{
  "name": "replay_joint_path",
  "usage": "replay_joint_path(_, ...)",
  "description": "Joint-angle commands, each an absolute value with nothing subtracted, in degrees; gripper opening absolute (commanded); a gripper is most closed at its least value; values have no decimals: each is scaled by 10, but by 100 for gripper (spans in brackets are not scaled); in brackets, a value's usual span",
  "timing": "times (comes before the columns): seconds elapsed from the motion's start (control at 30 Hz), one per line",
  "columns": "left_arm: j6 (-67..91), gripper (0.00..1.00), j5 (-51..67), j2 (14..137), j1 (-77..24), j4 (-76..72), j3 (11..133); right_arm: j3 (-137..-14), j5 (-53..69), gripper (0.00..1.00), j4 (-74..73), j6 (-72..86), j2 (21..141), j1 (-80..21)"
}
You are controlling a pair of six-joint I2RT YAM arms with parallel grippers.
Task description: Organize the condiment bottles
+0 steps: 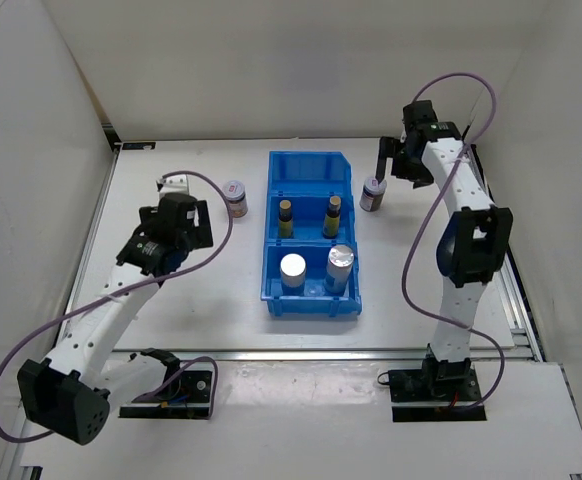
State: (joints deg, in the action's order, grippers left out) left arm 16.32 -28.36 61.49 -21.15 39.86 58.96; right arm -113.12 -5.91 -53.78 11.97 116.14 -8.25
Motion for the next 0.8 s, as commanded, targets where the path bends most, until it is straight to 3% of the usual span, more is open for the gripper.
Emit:
replay_joint_path(0.0, 165, 100, -294, 562, -212, 315, 556, -1193, -35, 100, -526, 112, 1211, -78)
replay_joint_path(0.6, 171, 100, -289, 616, -212, 307, 567, -1243, 7, 100, -489, 124, 1337, -99)
replay_joint_path(0.7, 171, 100, -289, 616, -212, 307, 567, -1237, 2, 85, -483, 129, 1337, -99)
replay_joint_path(0.73, 171, 100, -289, 616, -212, 307, 567, -1231, 2, 71, -483, 129, 1337, -99)
replay_joint_path(0.77, 171, 100, -289, 616, -212, 307, 567, -1231, 2, 66, -483, 129, 1337, -99)
